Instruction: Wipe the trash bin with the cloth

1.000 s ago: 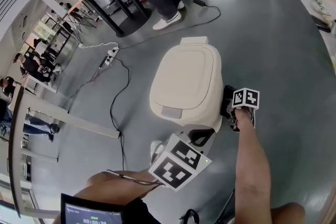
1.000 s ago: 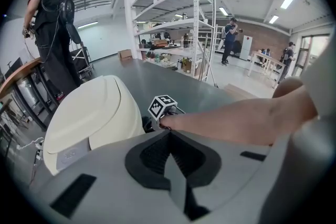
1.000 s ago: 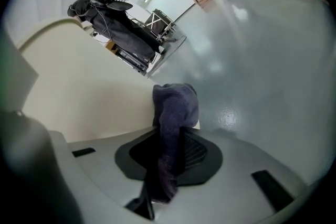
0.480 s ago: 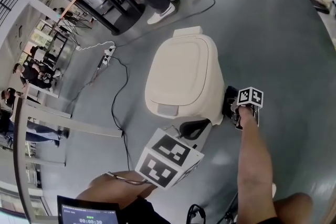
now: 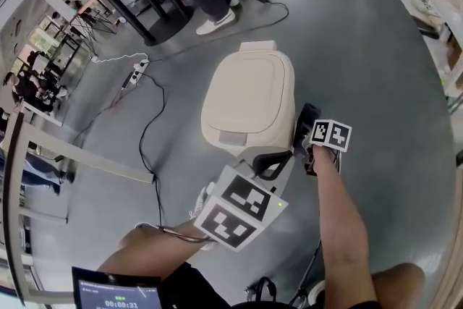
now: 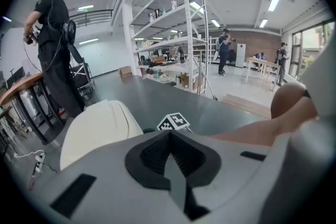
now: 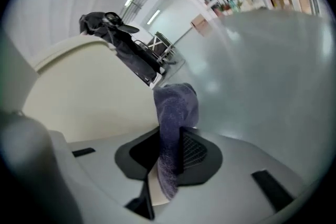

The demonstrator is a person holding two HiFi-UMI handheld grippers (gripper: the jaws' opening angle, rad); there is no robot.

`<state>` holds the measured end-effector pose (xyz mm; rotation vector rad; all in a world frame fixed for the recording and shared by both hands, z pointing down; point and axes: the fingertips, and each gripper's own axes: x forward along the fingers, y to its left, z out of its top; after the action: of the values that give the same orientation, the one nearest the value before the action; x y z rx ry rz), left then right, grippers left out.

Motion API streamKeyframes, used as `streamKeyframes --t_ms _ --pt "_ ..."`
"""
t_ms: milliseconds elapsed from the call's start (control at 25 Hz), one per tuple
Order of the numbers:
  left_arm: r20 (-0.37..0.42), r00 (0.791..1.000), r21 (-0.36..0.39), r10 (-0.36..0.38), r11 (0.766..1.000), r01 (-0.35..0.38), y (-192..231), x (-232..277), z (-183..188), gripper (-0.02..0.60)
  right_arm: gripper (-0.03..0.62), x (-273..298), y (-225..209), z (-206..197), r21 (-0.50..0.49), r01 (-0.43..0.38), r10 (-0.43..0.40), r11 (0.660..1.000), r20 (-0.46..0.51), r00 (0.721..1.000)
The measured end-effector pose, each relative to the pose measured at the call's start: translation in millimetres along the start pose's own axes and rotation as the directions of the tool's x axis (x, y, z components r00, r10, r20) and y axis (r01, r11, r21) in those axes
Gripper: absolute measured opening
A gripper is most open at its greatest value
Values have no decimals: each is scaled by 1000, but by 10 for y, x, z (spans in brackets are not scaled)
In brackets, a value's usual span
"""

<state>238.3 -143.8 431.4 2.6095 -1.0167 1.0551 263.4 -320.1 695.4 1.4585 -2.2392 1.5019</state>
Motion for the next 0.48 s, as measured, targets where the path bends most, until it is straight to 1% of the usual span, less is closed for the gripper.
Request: streamKeyframes --t_ms 80,120,160,240,320,360,400,480 --pt "60 998 -22 29 999 -28 141 -150 147 -3 75 -362 234 237 -129 38 -28 991 83 996" --pt "89 995 -35 47 998 -44 234 -237 215 -2 75 -573 388 362 -177 42 -19 983 132 991" --pt "117 991 -46 64 997 -59 325 -332 269 -2 75 -812 565 483 -210 31 7 977 178 984" --pt "170 981 -61 90 995 -81 461 -534 337 -3 75 -1362 938 685 -256 -23 89 966 246 965" --pt "228 968 -60 104 994 -92 564 -733 402 -3 75 -1875 1302 853 -320 -63 155 945 270 950" --pt "253 961 -66 111 993 -97 633 -829 424 -3 75 -2067 1505 919 -363 -74 180 929 268 946" --pt "267 956 -80 118 992 -100 714 -921 423 -2 75 -2214 1731 967 -408 -85 206 909 263 942" --pt "268 953 -103 138 988 -114 885 -1065 352 -3 75 -2430 2202 1017 -479 -103 255 872 264 930"
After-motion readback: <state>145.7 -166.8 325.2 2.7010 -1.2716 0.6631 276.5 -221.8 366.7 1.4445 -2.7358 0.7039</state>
